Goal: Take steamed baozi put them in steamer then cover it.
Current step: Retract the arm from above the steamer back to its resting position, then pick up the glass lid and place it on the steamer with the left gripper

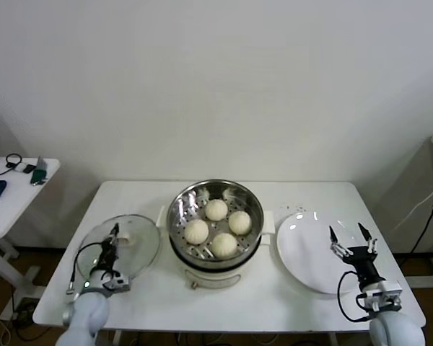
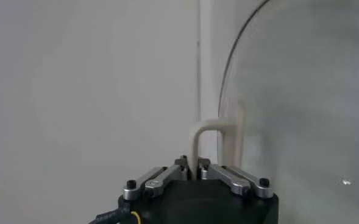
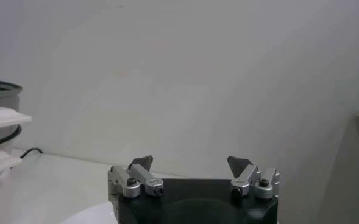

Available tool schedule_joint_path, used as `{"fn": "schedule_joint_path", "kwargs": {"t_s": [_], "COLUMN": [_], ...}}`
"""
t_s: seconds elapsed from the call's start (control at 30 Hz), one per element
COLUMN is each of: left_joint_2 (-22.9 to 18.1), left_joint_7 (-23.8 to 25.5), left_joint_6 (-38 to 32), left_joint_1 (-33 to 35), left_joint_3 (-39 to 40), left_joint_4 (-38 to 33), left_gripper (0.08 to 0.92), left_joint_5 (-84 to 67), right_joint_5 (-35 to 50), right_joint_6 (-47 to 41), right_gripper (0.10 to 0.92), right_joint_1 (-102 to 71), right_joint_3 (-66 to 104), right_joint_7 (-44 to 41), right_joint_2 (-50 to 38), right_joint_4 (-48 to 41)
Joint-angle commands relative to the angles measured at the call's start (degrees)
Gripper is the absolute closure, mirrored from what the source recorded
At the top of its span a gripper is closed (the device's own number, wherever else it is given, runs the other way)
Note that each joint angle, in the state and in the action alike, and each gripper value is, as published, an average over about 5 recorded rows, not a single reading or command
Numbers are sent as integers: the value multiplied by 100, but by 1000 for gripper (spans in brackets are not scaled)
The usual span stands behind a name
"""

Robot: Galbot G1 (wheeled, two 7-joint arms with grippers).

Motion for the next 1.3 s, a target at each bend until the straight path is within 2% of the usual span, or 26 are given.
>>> {"fn": "schedule_joint_path", "kwargs": {"t_s": [0.03, 0.17, 0.57, 0.67, 0.8, 0.93, 1.07, 1.17, 1.3], "left_joint_2": [163, 373, 1123, 1384, 1967, 2493, 2689, 2576, 2056], "left_joint_7": [60, 92, 180, 309, 459, 581, 857, 1116, 1557], "left_joint_6": [145, 440, 2082, 2403, 2812, 2984, 3296, 3724, 4238], "left_joint_1": [238, 499, 1882, 2079, 2156, 1826, 1140, 402, -504], "left_joint_3": [5, -39, -502, -433, -116, 413, 1151, 1992, 3133], "left_joint_4": [-777, -1411, -3789, -4358, -4935, -5096, -5076, -4999, -4780], "left_gripper": [843, 846, 846, 846, 846, 846, 846, 846, 846], "left_joint_5": [-289, -449, -697, -846, -1048, -1060, -1101, -1146, -911], "right_joint_5": [-101, -107, -174, -218, -285, -347, -400, -436, -500], "right_joint_6": [13, 8, 23, 20, 12, 13, 18, 29, 56], "right_gripper": [203, 203, 203, 203, 203, 203, 203, 203, 203], "right_joint_1": [70, 134, 371, 428, 485, 543, 593, 650, 712], "right_joint_3": [-38, -63, -191, -248, -347, -419, -460, -503, -547], "right_joint_7": [-1, 4, 9, 18, 34, 53, 62, 65, 60], "right_joint_2": [-8, -45, -171, -209, -253, -238, -205, -173, -82], "right_joint_4": [-33, -58, -249, -292, -322, -379, -460, -541, -639]}}
